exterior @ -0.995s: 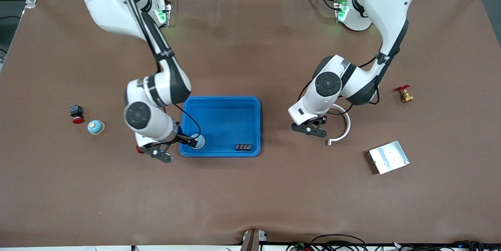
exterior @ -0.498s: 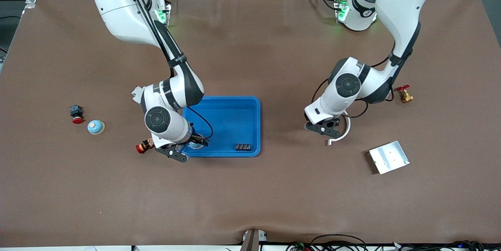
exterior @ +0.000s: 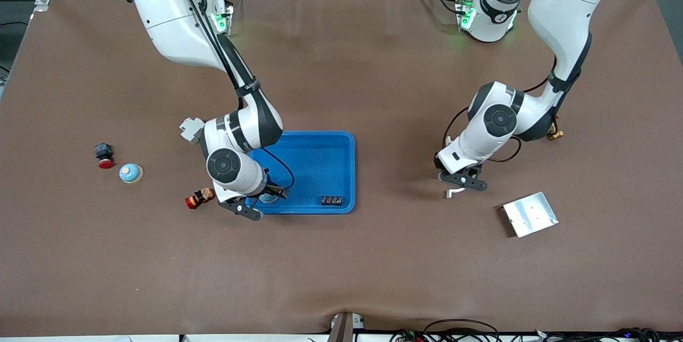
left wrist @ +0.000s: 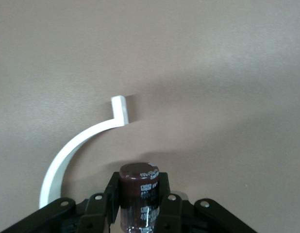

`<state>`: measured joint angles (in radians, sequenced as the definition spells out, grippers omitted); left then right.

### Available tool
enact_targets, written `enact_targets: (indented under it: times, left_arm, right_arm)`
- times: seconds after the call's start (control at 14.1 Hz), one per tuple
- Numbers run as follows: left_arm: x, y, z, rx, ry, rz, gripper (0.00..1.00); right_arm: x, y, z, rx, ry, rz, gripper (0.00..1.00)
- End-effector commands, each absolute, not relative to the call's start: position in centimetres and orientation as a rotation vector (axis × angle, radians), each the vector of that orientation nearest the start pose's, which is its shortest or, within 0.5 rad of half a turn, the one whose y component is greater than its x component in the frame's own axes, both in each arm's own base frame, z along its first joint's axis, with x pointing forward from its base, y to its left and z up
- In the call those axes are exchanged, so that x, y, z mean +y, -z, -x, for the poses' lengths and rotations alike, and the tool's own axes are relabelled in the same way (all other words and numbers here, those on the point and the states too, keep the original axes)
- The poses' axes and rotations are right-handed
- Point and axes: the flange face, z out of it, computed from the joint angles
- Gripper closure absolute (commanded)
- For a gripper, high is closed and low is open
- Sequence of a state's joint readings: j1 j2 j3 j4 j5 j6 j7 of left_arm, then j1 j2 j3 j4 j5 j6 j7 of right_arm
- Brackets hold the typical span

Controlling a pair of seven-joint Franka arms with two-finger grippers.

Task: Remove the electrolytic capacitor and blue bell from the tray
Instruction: 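Set the bell down with the right gripper while the left gripper lowers the capacitor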

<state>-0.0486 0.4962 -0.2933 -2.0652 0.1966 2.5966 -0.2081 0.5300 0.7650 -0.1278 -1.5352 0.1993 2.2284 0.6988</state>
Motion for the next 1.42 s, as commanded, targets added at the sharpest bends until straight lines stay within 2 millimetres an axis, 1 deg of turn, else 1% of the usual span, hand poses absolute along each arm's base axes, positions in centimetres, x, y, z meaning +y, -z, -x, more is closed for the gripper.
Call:
enact_targets:
  times: [0.0,0.21,0.36,0.57,0.64,0.71,0.85,0.92,1.0,1.07,1.14,1.21,1.28,1.35]
  left_arm:
    - [-19.8,-21.9,-55.6,0.344,0.114,3.156,1.00]
    - [-20.2,-22.0,-55.3,0.250,0.112,3.165,1.00]
    - [-20.2,-22.0,-55.1,0.220,0.112,3.167,1.00]
    - [-20.3,-21.8,-54.5,0.232,0.109,3.153,1.00]
    - [-20.2,-21.8,-54.4,0.244,0.126,3.125,1.00]
    - [-19.9,-21.5,-54.1,0.242,0.140,3.091,1.00]
    - [-20.1,-20.2,-53.5,0.254,0.166,3.047,1.00]
    - [-19.7,-19.7,-53.5,0.237,0.172,3.046,1.00]
    - [-19.6,-19.6,-53.7,0.234,0.178,3.049,1.00]
    - [-19.6,-19.2,-53.5,0.233,0.166,3.051,1.00]
    - [-19.7,-18.9,-53.5,0.232,0.167,3.057,1.00]
    - [-19.6,-18.6,-53.5,0.227,0.172,3.065,1.00]
    - [-19.7,-18.5,-53.5,0.221,0.173,3.067,1.00]
    - [-19.6,-18.2,-53.6,0.203,0.172,3.074,1.00]
  right_arm:
    - [29.4,-19.9,-64.5,0.628,-0.080,3.039,0.00]
    - [29.2,-19.6,-64.5,0.639,-0.088,3.035,0.00]
    - [29.2,-19.5,-64.5,0.622,-0.088,3.042,0.15]
    - [29.1,-19.6,-64.6,0.614,-0.089,3.044,0.55]
    - [29.3,-20.1,-64.7,0.607,-0.088,3.042,0.62]
    - [29.5,-20.9,-65.2,0.602,-0.071,3.034,0.68]
    - [29.8,-22.3,-65.3,0.598,-0.130,3.044,0.86]
    - [30.0,-23.7,-65.5,0.595,-0.163,3.048,0.89]
    - [29.8,-25.4,-65.7,0.594,-0.196,3.053,0.92]
    - [28.4,-26.6,-66.2,0.608,-0.225,3.057,0.93]
    - [26.3,-27.4,-67.0,0.557,-0.230,3.061,0.93]
    - [23.8,-27.8,-67.7,0.398,-0.225,3.078,0.94]
    - [20.1,-27.2,-68.4,0.256,-0.243,3.098,0.95]
    - [16.4,-27.6,-68.9,0.161,-0.258,3.112,0.95]
